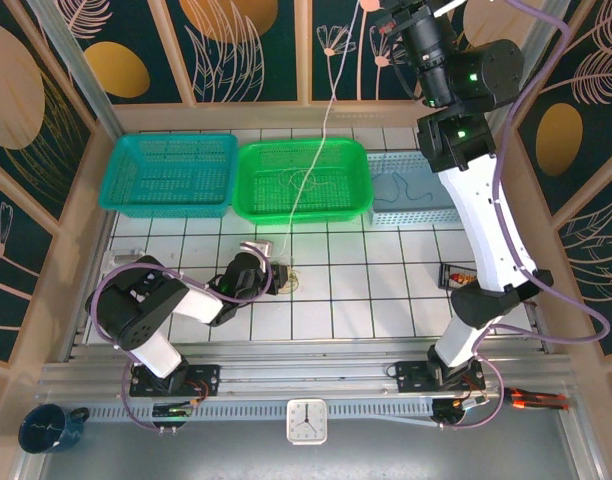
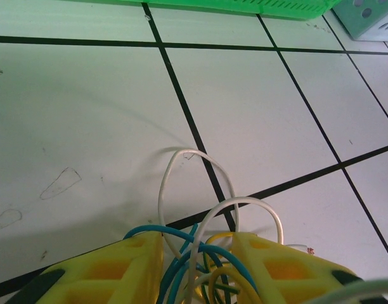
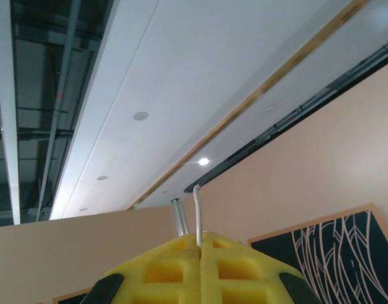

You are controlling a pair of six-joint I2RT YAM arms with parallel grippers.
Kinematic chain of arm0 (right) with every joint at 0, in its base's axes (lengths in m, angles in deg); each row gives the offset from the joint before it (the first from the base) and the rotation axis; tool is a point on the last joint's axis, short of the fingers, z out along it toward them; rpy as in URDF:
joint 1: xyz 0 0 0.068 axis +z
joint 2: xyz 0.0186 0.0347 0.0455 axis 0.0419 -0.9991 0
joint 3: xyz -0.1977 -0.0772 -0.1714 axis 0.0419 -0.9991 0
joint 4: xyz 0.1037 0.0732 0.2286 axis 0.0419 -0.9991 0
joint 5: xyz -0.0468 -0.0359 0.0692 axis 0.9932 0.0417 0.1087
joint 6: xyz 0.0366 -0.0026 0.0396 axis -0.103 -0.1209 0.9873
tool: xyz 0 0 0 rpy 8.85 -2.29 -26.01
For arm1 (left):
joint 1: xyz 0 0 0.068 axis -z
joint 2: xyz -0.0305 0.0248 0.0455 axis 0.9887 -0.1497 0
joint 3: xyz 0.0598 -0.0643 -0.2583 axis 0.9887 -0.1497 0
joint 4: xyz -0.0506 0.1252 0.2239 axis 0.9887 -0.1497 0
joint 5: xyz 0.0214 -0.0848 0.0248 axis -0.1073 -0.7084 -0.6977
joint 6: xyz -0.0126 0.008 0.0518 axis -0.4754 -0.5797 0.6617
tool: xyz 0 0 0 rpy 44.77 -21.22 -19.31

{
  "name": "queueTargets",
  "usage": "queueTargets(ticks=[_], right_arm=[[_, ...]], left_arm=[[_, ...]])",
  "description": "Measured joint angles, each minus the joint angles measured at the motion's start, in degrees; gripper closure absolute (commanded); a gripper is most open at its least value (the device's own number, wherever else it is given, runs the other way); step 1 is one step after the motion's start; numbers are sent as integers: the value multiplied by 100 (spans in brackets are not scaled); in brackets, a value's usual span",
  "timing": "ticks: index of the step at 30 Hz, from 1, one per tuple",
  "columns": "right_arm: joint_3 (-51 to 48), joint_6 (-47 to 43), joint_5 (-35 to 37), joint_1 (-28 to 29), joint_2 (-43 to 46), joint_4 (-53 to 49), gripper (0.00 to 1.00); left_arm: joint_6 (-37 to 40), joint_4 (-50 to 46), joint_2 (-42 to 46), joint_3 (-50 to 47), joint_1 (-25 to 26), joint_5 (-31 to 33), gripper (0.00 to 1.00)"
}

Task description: Untangle the cables

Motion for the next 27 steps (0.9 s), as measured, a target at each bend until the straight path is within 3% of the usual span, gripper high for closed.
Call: queueTargets(ticks=[19, 27], right_arm=[[-17, -129, -101, -72, 433, 938, 100], [-398, -341, -168, -85, 514, 896, 100]], left_arm=[[-52, 68, -4, -7, 7, -44, 56], [-175, 68, 92, 4, 31, -238, 33]])
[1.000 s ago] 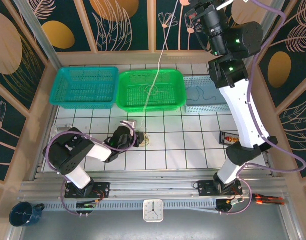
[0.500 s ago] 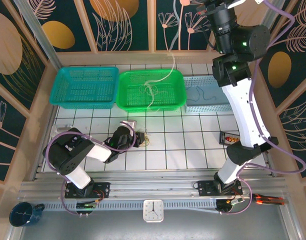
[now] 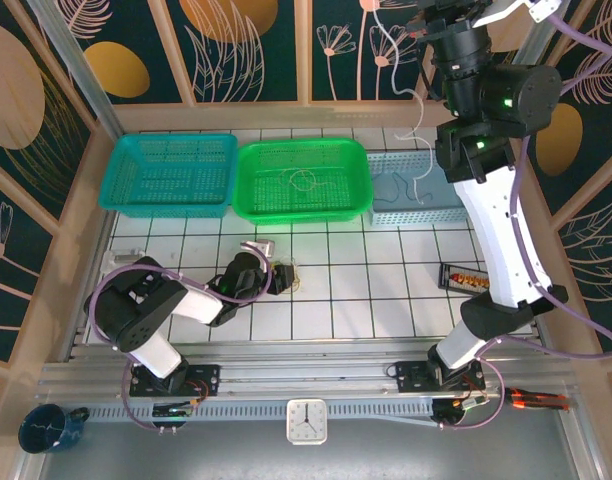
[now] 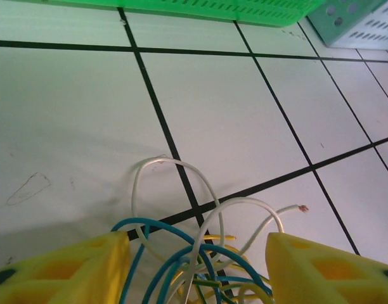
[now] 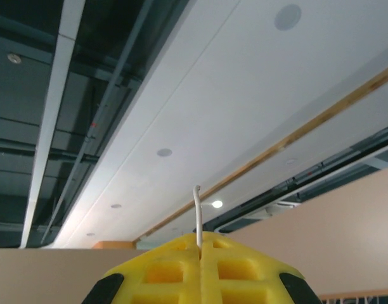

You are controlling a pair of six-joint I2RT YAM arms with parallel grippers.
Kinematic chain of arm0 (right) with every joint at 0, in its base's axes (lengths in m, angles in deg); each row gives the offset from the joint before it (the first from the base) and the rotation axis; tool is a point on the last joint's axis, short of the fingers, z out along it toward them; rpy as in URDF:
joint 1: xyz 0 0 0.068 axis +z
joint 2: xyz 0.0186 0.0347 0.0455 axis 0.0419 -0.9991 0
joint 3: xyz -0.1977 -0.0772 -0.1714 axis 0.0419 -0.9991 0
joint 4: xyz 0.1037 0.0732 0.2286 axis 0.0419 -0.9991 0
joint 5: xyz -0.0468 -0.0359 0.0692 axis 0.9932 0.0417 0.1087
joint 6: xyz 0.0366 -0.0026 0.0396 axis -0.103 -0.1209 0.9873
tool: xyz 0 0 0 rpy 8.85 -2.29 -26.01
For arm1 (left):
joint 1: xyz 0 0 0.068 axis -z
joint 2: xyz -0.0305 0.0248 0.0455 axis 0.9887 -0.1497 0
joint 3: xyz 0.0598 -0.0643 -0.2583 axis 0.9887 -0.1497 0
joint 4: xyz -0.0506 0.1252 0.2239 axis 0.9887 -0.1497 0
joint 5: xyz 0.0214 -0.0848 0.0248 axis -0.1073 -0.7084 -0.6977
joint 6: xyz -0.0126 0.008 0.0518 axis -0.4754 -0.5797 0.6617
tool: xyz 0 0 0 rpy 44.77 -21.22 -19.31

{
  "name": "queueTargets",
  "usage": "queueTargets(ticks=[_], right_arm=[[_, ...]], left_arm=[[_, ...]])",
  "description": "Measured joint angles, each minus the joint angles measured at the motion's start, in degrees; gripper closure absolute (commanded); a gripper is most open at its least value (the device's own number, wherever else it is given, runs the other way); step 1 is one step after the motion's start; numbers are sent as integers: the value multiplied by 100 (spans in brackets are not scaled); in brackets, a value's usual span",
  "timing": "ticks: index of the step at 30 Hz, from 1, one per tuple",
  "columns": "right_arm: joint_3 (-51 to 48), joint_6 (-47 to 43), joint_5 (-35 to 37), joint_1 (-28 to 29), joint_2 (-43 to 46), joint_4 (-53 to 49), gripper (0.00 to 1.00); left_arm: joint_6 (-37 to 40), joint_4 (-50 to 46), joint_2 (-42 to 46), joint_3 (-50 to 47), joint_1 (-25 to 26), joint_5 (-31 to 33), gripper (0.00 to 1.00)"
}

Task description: Untangle the cables

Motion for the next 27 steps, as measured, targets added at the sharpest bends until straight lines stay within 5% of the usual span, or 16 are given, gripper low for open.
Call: queueTargets(ticks=[6, 16, 27], right_arm=[[-103, -66, -4, -13, -76, -55, 100], [-90, -74, 0, -31, -647, -42, 100], [885, 114, -44, -227, -2262, -348, 100]], left_arm=[[-151, -251, 352, 11, 0, -122, 1], [-321, -702, 1480, 9, 0, -129, 1], [-643, -1283, 2826, -315, 0, 223, 1]])
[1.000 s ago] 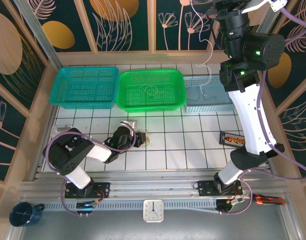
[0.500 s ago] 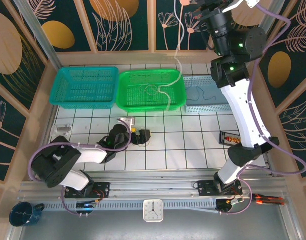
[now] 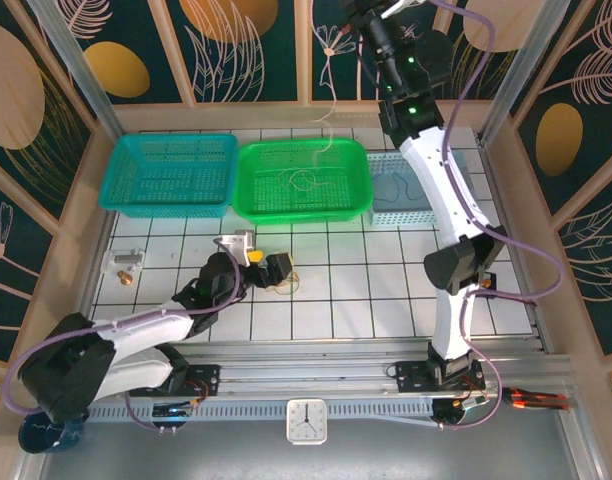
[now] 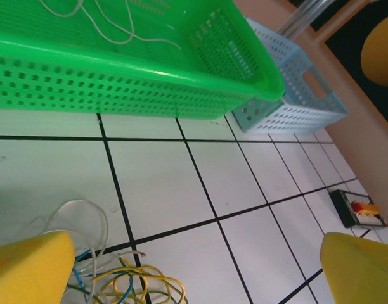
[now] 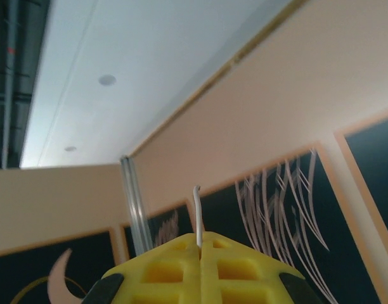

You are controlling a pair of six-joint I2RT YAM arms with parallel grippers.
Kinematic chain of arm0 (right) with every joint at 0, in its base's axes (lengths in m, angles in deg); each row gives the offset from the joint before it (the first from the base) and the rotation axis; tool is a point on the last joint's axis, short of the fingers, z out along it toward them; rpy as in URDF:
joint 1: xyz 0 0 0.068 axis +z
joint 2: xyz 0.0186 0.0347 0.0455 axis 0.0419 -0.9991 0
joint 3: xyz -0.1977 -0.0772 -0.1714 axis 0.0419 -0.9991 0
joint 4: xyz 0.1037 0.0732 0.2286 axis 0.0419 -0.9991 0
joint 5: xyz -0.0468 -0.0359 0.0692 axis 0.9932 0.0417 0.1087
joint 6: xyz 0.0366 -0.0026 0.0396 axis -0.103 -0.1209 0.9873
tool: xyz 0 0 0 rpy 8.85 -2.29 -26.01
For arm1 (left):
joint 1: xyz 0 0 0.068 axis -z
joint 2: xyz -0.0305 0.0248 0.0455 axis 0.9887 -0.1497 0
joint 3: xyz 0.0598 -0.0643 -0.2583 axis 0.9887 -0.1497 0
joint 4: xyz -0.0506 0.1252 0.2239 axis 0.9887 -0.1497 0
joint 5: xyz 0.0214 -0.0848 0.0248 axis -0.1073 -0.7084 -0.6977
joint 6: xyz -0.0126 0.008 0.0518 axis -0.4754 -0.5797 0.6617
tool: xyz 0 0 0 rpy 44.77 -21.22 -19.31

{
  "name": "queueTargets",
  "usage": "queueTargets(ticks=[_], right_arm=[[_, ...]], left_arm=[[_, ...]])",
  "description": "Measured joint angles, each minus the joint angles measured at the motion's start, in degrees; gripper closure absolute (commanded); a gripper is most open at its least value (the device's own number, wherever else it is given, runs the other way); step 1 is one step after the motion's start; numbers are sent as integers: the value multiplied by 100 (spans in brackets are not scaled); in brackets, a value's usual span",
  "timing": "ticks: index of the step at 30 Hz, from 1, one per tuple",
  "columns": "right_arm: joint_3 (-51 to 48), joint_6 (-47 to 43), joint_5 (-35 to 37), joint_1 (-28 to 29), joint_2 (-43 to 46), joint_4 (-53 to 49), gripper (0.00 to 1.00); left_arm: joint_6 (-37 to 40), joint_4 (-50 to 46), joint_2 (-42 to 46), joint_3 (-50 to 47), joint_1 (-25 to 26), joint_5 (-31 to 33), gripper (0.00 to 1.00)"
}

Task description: Untangle the cables

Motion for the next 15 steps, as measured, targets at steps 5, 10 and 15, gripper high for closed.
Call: queueTargets(ticks=[5, 10, 15], right_arm=[[-1305, 138, -92, -94, 146, 173, 100], [-3123, 260, -146, -87, 457, 382, 100], [-4328, 313, -170, -28, 752, 518, 100]], left_arm=[[-166, -256, 732, -186, 0, 350, 1], [-271, -343, 1102, -223, 0, 638, 1], [-304, -358, 1034, -221, 0, 726, 1]])
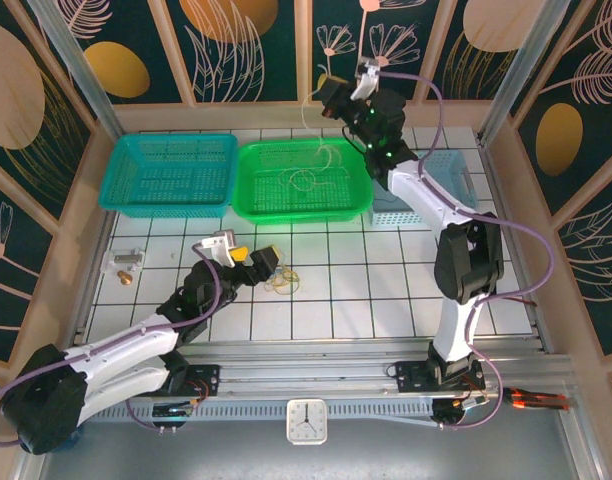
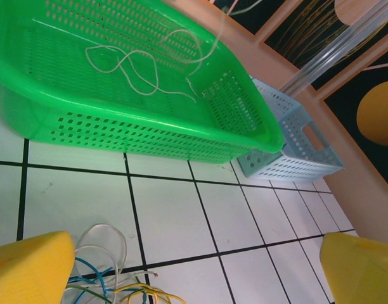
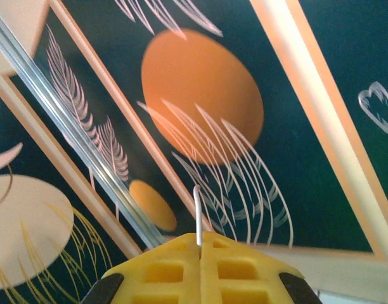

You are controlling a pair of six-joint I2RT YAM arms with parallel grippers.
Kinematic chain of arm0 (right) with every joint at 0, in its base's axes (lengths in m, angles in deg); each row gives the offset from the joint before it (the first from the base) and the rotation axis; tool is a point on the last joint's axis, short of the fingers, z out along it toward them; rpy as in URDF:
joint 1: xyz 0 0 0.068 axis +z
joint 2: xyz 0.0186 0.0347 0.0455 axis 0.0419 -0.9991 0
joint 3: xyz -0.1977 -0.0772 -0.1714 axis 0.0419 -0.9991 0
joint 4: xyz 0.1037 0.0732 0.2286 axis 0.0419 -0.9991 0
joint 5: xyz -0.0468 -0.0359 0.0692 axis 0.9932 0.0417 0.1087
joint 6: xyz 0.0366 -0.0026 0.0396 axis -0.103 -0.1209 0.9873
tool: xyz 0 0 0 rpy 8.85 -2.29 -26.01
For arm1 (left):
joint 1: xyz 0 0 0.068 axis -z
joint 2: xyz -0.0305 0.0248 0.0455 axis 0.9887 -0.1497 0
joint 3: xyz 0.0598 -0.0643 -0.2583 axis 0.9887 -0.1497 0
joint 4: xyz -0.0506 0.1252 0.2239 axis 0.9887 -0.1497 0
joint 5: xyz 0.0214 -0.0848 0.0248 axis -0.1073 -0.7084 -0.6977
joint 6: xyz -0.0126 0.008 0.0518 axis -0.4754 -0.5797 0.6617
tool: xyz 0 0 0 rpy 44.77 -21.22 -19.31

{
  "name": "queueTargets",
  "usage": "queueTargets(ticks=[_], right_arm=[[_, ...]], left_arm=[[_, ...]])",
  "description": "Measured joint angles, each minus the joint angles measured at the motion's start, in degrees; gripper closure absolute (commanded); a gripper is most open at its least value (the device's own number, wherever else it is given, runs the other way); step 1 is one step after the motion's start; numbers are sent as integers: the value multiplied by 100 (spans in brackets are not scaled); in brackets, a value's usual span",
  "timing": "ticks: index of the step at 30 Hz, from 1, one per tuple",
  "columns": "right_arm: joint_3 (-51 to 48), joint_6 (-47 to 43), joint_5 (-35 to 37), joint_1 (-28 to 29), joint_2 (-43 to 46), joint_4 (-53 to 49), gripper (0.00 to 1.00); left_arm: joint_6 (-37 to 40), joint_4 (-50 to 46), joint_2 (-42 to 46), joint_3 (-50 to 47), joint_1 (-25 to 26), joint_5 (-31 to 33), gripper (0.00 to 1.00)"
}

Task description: Untangle the cables

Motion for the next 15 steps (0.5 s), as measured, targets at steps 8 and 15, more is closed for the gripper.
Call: queueTargets(ticks=[8, 15], right_arm=[[-535, -96, -55, 382, 278, 127, 100], [-431, -575, -70, 651, -258, -197, 100]], left_arm=[[-105, 7, -407, 2, 0, 20, 1], [-151, 11, -562, 79, 0, 22, 1]])
